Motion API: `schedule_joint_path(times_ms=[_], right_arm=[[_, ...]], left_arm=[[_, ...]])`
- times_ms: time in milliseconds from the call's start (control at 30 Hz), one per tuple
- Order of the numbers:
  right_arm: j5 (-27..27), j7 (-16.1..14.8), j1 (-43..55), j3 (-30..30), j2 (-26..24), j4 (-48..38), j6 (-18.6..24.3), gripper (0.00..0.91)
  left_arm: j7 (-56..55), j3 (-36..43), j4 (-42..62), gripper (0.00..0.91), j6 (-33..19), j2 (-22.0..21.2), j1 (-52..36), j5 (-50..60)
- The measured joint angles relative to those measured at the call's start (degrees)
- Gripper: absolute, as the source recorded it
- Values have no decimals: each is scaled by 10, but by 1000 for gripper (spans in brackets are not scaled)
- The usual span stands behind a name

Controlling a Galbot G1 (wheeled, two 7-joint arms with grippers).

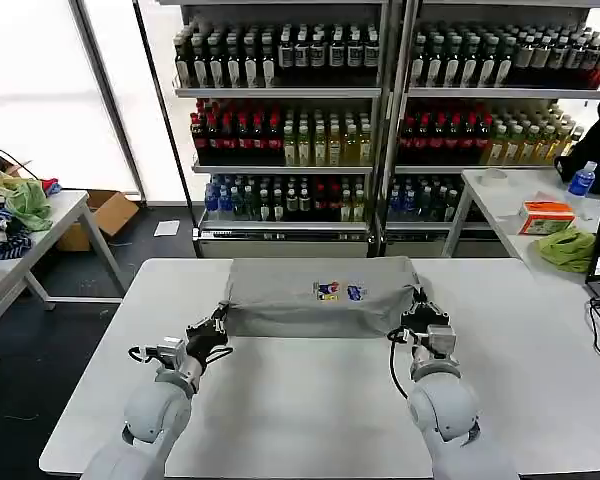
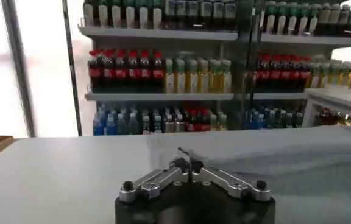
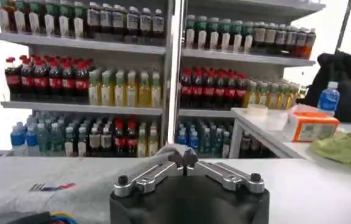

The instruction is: Fold and organize the clothes.

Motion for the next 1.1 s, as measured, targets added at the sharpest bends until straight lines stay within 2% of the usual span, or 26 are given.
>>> schedule_joint_path(times_ms=[233, 300, 333, 367, 400, 700, 1100], right_arm=[[2, -10, 33, -7, 0, -34, -12, 0], [3, -12, 37, -9, 0, -39, -18, 0], [3, -12, 38, -10, 1, -41, -22, 181], [4, -13, 39, -11, 1, -42, -25, 796], [5, -13, 40, -11, 2, -44, -29, 907], [25, 4, 61, -13, 15, -77, -41, 907], [105, 80, 72, -12, 31, -76, -55, 907]], left_arm=[[1, 12, 34, 0, 0, 2, -25, -1], [0, 16, 42, 292, 2, 1, -32, -2], [-1, 18, 46, 292, 2, 1, -36, -2], [-2, 19, 50, 846, 3, 1, -39, -2], [-2, 20, 53, 907, 4, 1, -42, -2], [-9, 25, 71, 907, 19, -1, -56, -1], [-28, 16, 46, 907, 50, 10, -42, -2]])
